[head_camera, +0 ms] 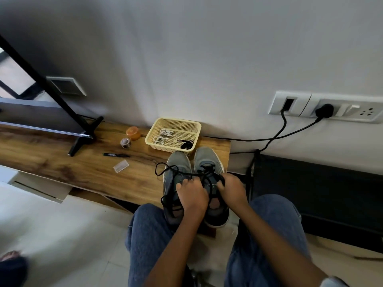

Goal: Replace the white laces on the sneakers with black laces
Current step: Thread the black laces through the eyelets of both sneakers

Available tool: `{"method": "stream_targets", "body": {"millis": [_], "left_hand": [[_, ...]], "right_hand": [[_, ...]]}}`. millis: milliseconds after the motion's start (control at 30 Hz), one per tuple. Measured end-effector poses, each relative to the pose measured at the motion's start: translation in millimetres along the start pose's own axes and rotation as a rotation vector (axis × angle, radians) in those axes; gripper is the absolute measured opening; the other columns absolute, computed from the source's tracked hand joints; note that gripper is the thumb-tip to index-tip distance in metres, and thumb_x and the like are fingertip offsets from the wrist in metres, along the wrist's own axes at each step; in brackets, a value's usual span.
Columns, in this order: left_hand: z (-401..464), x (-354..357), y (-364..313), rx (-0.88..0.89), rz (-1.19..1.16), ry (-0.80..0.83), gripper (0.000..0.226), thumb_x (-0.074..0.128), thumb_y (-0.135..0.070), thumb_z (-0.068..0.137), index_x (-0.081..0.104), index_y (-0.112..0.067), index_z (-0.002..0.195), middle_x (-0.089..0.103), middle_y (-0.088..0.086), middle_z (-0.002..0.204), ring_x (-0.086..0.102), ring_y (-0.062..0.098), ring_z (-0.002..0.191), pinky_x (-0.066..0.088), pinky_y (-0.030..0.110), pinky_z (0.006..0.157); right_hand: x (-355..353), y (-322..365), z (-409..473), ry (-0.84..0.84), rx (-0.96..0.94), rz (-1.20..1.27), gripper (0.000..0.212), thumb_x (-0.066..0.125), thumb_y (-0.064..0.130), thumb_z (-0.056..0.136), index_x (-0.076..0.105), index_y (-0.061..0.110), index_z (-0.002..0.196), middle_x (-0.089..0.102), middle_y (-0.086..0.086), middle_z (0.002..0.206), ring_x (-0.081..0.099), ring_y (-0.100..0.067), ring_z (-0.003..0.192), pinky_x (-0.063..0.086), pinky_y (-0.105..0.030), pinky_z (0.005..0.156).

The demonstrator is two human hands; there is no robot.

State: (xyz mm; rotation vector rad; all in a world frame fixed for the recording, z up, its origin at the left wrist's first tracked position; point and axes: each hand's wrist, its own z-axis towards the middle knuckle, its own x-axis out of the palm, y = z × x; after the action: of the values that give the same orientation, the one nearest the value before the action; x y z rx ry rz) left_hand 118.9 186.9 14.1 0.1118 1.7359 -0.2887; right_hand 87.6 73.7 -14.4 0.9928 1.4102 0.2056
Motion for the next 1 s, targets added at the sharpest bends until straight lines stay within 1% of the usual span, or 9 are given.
{"method": "stream_targets", "body": {"millis": [267, 400, 500, 567, 667, 767, 833, 900, 1000], "left_hand": [[3, -1, 3, -0.066, -0.071, 0.038, 0.026, 0.045, -0.021, 0.094, 0.061, -0.017, 0.114, 0.065, 0.007, 0.109, 0.054, 0.024, 0.111, 0.031, 0.036, 0.097], [3, -4, 3, -0.077, -0.062, 0.065, 0.025, 0.044, -0.018, 0.095, 0.061, -0.016, 0.114, 0.065, 0.007, 0.111, 0.054, 0.024, 0.111, 0.031, 0.036, 0.098], [4, -6, 2, -0.085, -0.077, 0.083, 0.025, 0.043, -0.017, 0.096, 0.061, -0.015, 0.113, 0.064, 0.007, 0.112, 0.053, 0.024, 0.112, 0.03, 0.036, 0.098], [5, -7, 4, -0.077, -0.094, 0.093, 0.025, 0.042, -0.021, 0.097, 0.059, -0.014, 0.114, 0.064, 0.007, 0.113, 0.052, 0.024, 0.113, 0.031, 0.037, 0.096], [6, -5, 11, -0.033, -0.138, 0.105, 0.036, 0.045, -0.041, 0.098, 0.055, -0.016, 0.122, 0.063, 0.006, 0.118, 0.05, 0.025, 0.117, 0.033, 0.039, 0.094], [5, -11, 19, -0.019, -0.213, 0.012, 0.041, 0.05, -0.049, 0.094, 0.061, -0.019, 0.119, 0.066, 0.002, 0.112, 0.055, 0.023, 0.111, 0.036, 0.039, 0.093], [5, -16, 23, -0.036, -0.351, -0.044, 0.03, 0.051, -0.038, 0.094, 0.067, -0.018, 0.109, 0.069, 0.004, 0.103, 0.06, 0.025, 0.102, 0.042, 0.038, 0.092], [7, -23, 26, -0.087, -0.544, -0.024, 0.026, 0.046, -0.027, 0.095, 0.068, -0.017, 0.104, 0.07, 0.007, 0.099, 0.062, 0.028, 0.095, 0.046, 0.043, 0.091], [10, -32, 25, -0.097, -0.702, 0.034, 0.031, 0.036, -0.018, 0.098, 0.065, -0.022, 0.109, 0.069, 0.005, 0.101, 0.063, 0.027, 0.091, 0.047, 0.045, 0.092]], "right_hand": [[-5, -7, -2, -0.083, 0.107, 0.137, 0.019, 0.05, 0.005, 0.085, 0.046, 0.006, 0.066, 0.049, -0.006, 0.062, 0.045, -0.02, 0.059, 0.029, -0.029, 0.049], [-2, -8, -1, -0.145, 0.163, 0.211, 0.02, 0.05, 0.002, 0.086, 0.045, 0.004, 0.066, 0.049, -0.009, 0.063, 0.045, -0.02, 0.059, 0.026, -0.029, 0.048], [-1, -8, -1, -0.172, 0.18, 0.258, 0.022, 0.05, -0.001, 0.084, 0.044, 0.004, 0.064, 0.046, -0.007, 0.061, 0.043, -0.02, 0.059, 0.025, -0.019, 0.045], [0, -7, 1, -0.149, 0.182, 0.263, 0.023, 0.051, 0.001, 0.083, 0.043, 0.005, 0.063, 0.045, -0.005, 0.059, 0.043, -0.02, 0.058, 0.025, -0.021, 0.045], [-1, -7, 4, -0.073, 0.146, 0.208, 0.016, 0.055, 0.007, 0.083, 0.05, 0.005, 0.068, 0.051, -0.005, 0.061, 0.047, -0.019, 0.058, 0.029, -0.024, 0.046], [-3, -5, 2, -0.043, 0.113, 0.2, 0.01, 0.059, 0.014, 0.086, 0.064, 0.006, 0.085, 0.06, -0.002, 0.073, 0.056, -0.017, 0.07, 0.037, -0.027, 0.055], [-5, -4, 1, -0.021, 0.11, 0.189, 0.015, 0.061, 0.019, 0.088, 0.066, 0.009, 0.098, 0.061, 0.0, 0.084, 0.057, -0.016, 0.079, 0.042, -0.027, 0.065], [-7, -3, 1, 0.015, 0.12, 0.181, 0.024, 0.064, 0.024, 0.088, 0.066, 0.011, 0.108, 0.064, -0.003, 0.095, 0.06, -0.019, 0.089, 0.048, -0.03, 0.074], [-7, -1, 0, 0.048, 0.111, 0.207, 0.031, 0.066, 0.025, 0.086, 0.064, 0.012, 0.114, 0.066, -0.005, 0.107, 0.061, -0.021, 0.098, 0.051, -0.036, 0.084]]}}
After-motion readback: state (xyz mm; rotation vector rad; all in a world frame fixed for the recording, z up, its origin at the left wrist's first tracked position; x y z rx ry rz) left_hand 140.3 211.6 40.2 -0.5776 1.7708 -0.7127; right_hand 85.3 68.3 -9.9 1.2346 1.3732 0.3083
